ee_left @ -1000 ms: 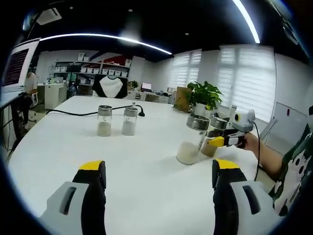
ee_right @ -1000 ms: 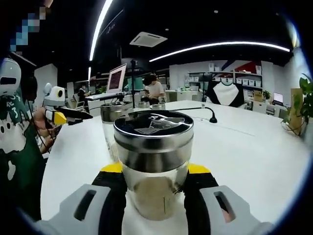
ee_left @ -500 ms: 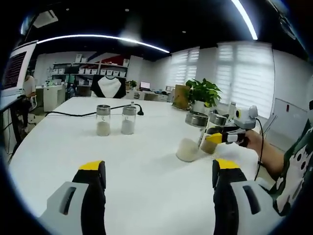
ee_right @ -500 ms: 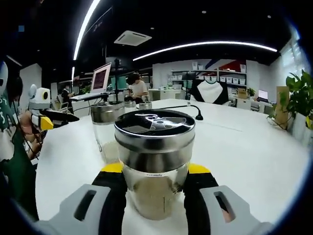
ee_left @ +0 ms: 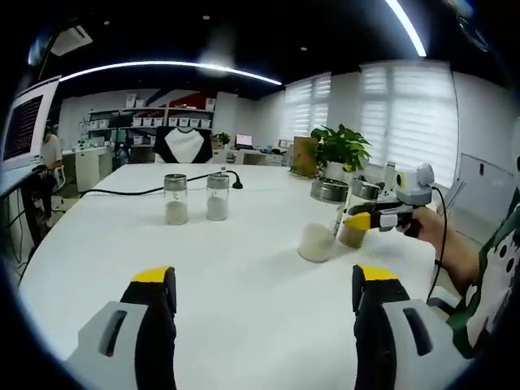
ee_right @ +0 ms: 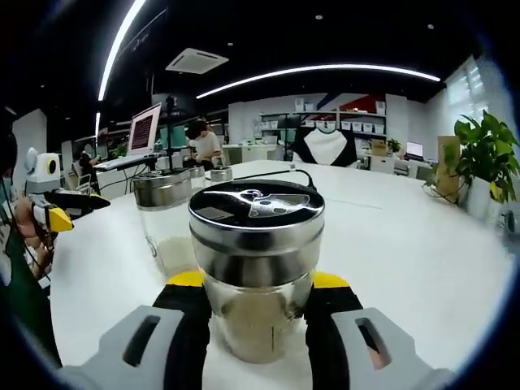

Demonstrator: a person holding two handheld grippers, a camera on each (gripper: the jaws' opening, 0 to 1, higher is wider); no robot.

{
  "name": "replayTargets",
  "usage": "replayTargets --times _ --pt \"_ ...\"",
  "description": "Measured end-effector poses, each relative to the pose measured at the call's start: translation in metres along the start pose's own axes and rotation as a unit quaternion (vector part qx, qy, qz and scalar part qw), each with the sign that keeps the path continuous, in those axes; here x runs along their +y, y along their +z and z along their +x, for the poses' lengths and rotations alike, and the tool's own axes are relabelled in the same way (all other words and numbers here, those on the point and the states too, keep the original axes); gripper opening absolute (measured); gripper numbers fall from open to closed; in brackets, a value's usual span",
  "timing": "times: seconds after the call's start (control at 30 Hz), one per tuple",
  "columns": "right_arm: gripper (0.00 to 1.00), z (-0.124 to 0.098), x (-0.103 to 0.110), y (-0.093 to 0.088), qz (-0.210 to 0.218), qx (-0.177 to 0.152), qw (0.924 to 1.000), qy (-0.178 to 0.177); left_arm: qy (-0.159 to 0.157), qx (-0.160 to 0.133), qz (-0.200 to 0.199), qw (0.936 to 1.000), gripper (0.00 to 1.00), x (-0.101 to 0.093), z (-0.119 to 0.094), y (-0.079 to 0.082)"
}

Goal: Rotate the seasoning bottle until the label or dispensing opening points toward the visible target arrow and the bottle remains upright within the marked orientation range

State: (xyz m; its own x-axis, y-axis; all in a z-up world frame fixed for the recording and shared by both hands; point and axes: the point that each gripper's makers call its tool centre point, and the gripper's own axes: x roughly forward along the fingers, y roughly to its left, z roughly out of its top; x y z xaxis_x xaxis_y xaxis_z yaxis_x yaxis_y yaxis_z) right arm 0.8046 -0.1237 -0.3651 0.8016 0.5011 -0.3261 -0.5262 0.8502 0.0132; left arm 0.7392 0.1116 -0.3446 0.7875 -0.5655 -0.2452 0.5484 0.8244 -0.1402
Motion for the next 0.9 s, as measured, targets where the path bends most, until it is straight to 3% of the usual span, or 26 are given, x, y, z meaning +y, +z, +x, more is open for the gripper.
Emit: replayTargets --times 0.5,0.67,0.9 --pt "0.44 -0.0006 -0.0058 -0.0011 0.022 0.008 0.9982 -0.056 -0.001 0.002 -0.006 1.0 0.94 0.0017 -0.0015 -0.0071" --pt "0.44 -0.0008 -0.0075 -0.0016 0.035 0.008 0.995 -0.093 -0.005 0.0 -0.005 1.0 0.94 -0.0008 -0.0005 -0.0067" --pt "0.44 -0.001 -0.0094 -0.002 0.048 0.006 0.9923 -0.114 -0.01 0.002 -0.005 0.9999 0.94 -0.0023 0.0018 -0.0078"
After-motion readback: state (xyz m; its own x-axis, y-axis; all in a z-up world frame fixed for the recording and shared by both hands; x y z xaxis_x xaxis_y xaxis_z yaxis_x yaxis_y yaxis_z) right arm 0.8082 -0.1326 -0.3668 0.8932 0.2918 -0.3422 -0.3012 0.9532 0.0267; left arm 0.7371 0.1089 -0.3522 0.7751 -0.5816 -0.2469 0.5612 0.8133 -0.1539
